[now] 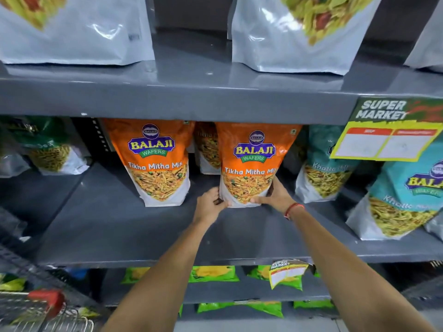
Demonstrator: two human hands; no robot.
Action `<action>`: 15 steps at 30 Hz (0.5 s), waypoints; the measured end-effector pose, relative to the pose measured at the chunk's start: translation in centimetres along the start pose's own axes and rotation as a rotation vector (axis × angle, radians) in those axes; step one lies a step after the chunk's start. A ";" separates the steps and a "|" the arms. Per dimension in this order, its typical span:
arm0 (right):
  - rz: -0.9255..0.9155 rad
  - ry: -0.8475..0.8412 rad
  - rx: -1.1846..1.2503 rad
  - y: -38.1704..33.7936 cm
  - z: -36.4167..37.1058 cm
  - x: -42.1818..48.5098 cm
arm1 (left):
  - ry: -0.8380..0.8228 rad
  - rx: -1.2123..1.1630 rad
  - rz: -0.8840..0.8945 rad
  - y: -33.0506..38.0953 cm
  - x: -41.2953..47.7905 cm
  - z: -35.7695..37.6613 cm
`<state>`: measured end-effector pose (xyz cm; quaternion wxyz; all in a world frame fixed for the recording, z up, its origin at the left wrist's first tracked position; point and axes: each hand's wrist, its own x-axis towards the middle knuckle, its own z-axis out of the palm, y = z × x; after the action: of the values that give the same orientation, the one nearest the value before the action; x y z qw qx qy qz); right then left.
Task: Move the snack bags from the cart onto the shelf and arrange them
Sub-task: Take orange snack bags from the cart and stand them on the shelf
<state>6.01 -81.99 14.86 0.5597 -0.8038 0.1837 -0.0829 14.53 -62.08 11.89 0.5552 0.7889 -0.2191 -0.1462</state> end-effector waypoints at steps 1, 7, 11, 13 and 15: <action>0.006 0.001 0.001 0.1 0.0 0.1 | -0.006 0.005 -0.003 0.1 0.2 0.0; 0.050 0.117 0.023 0.4 1.1 -1.5 | 0.010 0.055 0.002 0.8 0.0 -0.2; 0.111 0.325 -0.031 0.4 3.5 -4.4 | 0.081 0.027 0.009 1.0 -2.2 -0.7; 0.129 0.414 -0.116 -0.1 4.9 -6.2 | 0.044 0.015 -0.004 1.0 -3.4 -1.7; 0.094 0.423 -0.192 -1.0 7.2 -8.2 | 0.042 -0.019 -0.023 0.6 -5.2 -3.7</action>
<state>1.11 -72.19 13.78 0.4329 -0.8086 0.3414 -0.2054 11.69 -56.60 13.63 0.5655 0.7889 -0.1970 -0.1379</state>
